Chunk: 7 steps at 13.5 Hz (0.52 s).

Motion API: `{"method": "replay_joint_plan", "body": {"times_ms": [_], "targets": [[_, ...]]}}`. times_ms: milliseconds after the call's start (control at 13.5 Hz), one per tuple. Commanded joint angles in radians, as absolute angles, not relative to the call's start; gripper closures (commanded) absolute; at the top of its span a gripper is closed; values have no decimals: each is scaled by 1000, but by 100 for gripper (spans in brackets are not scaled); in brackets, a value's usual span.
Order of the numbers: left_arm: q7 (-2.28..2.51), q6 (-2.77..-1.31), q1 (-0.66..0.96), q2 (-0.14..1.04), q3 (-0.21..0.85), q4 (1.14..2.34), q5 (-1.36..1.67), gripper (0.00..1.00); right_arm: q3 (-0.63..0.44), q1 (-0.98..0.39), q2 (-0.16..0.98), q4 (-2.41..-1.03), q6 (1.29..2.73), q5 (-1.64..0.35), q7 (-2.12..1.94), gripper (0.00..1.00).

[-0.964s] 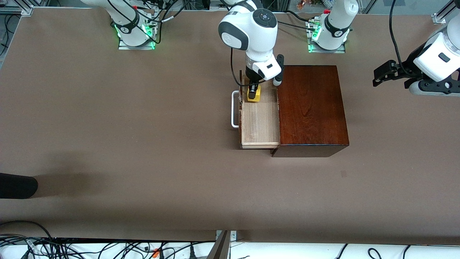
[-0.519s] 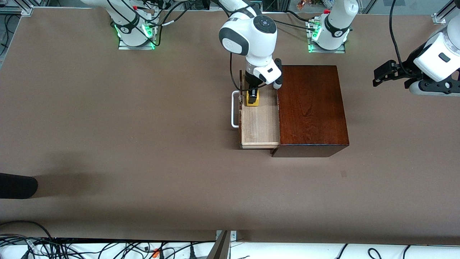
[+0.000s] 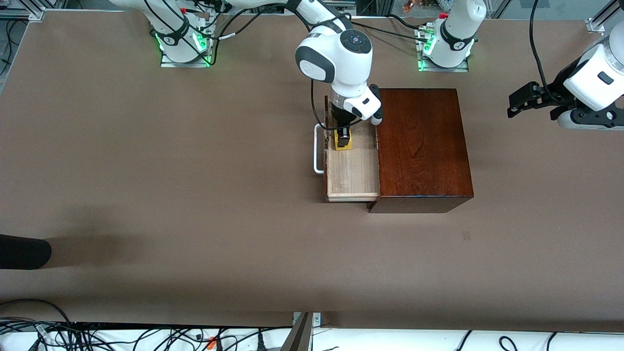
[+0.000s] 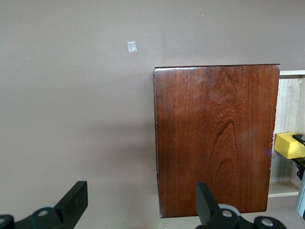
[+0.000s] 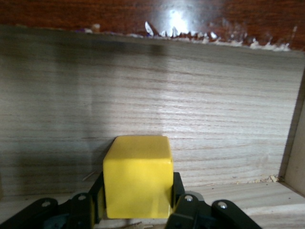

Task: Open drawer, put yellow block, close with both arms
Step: 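Carry the yellow cube with the right gripper into the open drawer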

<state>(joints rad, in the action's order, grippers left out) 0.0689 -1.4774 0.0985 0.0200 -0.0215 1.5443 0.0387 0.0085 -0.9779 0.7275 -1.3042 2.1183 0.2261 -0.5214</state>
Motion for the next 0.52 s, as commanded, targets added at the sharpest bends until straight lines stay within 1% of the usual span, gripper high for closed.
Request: {"method": "replay_joint_plan", "body": {"times_ms": [0,297,445], "targets": [[49,-1476,106,15,-26,1537,15,0,14,-963,739,-1295,2126,247,-551,61],[51,-1474,106,14,-21,1536,15,0,14,-950,733,-1293,2114,238,-558,60],[52,-1474,107,15,-18,1536,15,0,15,-943,730,-1293,2071,232,-566,60]]}}
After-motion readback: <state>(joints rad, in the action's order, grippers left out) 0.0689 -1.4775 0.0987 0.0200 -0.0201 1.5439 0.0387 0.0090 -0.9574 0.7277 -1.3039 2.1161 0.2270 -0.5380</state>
